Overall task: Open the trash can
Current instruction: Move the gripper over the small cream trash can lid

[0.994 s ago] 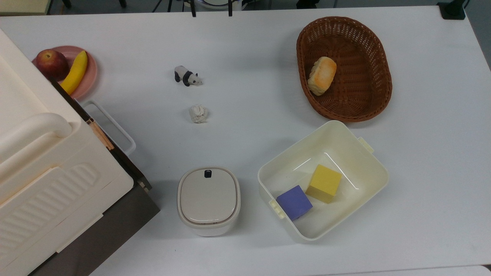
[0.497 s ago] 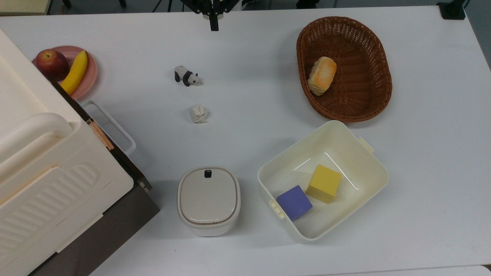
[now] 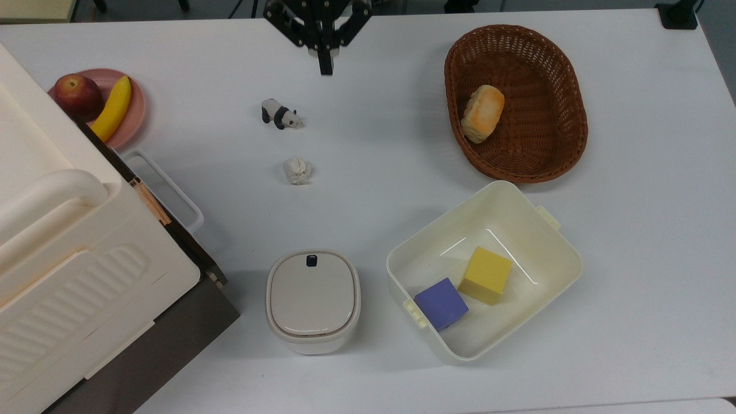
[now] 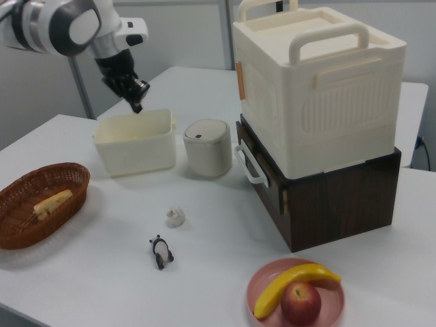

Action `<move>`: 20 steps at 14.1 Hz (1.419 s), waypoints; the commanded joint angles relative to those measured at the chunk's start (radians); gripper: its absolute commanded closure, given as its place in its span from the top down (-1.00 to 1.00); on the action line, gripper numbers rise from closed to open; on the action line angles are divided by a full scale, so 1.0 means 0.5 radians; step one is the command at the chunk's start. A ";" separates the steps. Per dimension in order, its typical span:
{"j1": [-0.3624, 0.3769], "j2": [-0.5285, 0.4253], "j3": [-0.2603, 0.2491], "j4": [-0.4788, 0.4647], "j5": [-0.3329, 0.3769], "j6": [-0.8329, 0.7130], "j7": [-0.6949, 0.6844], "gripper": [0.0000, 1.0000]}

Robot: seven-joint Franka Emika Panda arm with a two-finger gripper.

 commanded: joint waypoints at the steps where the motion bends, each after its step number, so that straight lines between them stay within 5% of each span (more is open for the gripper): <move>1: -0.013 0.122 0.017 -0.008 0.045 0.404 0.086 -1.00; 9: -0.013 0.450 0.045 0.096 0.020 0.920 0.077 -1.00; 15: -0.010 0.686 0.045 0.369 0.023 0.924 0.083 -1.00; 20: 0.002 0.788 0.051 0.409 0.011 1.018 0.077 -1.00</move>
